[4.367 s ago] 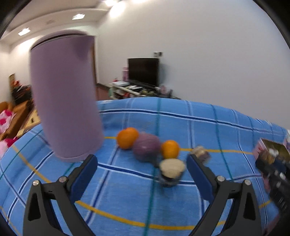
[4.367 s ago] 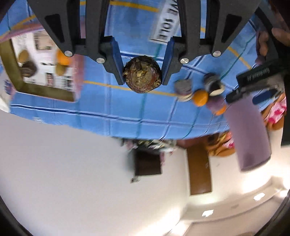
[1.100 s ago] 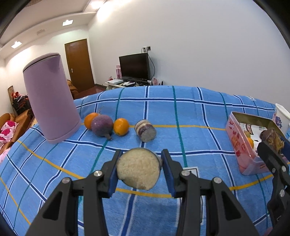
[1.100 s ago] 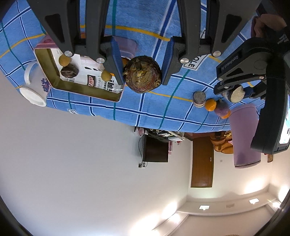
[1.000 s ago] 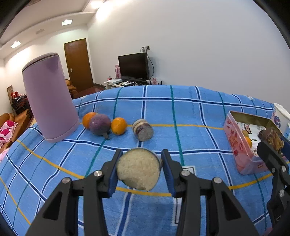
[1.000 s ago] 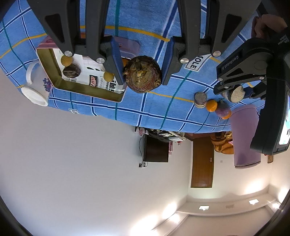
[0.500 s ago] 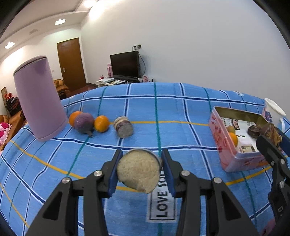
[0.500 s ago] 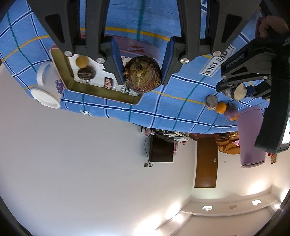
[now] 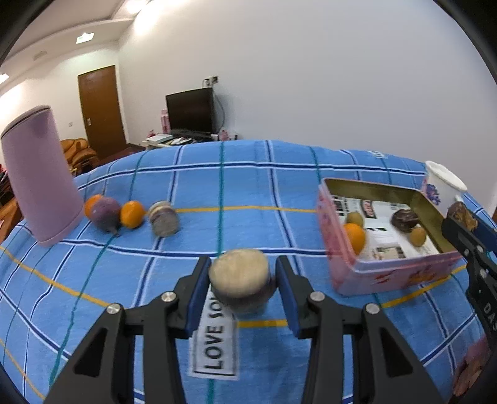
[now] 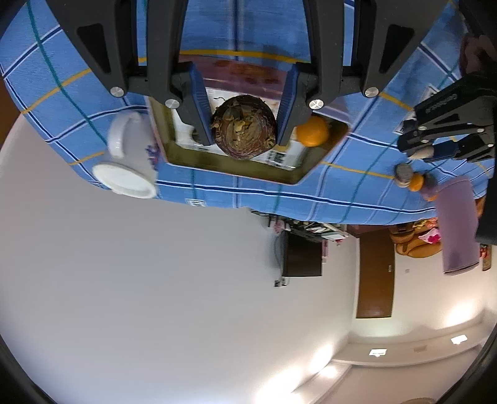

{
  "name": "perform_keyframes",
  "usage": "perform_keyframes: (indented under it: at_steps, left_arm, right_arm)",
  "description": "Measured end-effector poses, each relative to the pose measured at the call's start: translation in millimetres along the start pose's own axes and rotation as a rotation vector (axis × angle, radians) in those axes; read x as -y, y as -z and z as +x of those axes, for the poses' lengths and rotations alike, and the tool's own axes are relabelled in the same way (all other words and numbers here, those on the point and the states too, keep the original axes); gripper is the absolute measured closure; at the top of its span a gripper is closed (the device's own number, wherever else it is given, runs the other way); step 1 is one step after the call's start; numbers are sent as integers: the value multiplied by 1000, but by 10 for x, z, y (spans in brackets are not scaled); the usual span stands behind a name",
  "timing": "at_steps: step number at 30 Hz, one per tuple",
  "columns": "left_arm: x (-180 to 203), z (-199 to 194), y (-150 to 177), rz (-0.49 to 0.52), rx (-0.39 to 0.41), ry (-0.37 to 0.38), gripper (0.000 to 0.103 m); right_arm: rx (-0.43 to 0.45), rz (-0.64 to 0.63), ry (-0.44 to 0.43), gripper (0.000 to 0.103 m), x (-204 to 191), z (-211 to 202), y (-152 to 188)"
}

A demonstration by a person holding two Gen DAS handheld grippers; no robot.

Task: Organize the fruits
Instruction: 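Lift both held items and carry them toward the pink tin, then lower both items over the pink tin and open both tools to release them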

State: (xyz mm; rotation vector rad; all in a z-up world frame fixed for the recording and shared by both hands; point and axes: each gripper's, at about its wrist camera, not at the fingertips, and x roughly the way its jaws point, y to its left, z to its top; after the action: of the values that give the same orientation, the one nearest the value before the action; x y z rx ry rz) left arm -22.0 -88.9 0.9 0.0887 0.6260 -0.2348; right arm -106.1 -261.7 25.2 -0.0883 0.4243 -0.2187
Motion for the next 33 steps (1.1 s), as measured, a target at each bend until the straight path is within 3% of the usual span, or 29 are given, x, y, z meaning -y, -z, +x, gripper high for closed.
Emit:
perform_keyframes:
  at_steps: [7, 11, 14, 16, 23, 28, 33]
  left_arm:
    - [231, -66, -104, 57, 64, 34, 66]
    - [-10, 3, -186, -24, 24, 106, 66]
    - [-228, 40, -199, -52, -9, 110, 59]
    - [-296, 57, -191, -44, -29, 114, 46]
    - [-246, 75, -125, 5, -64, 166, 40]
    - [-509, 118, -65, -118, -125, 246, 31]
    - [-249, 179, 26, 31, -128, 120, 31]
  right_arm:
    - [-18, 50, 47, 60, 345, 27, 44]
    - [-27, 110, 42, 60, 511, 23, 70]
    - [-35, 131, 29, 60, 531, 40, 67]
    - [-36, 140, 12, 60, 531, 39, 64]
    - [-24, 154, -4, 60, 544, -4, 52]
    - [-30, 175, -17, 60, 569, 1, 51]
    - [-37, 165, -31, 60, 528, 12, 53]
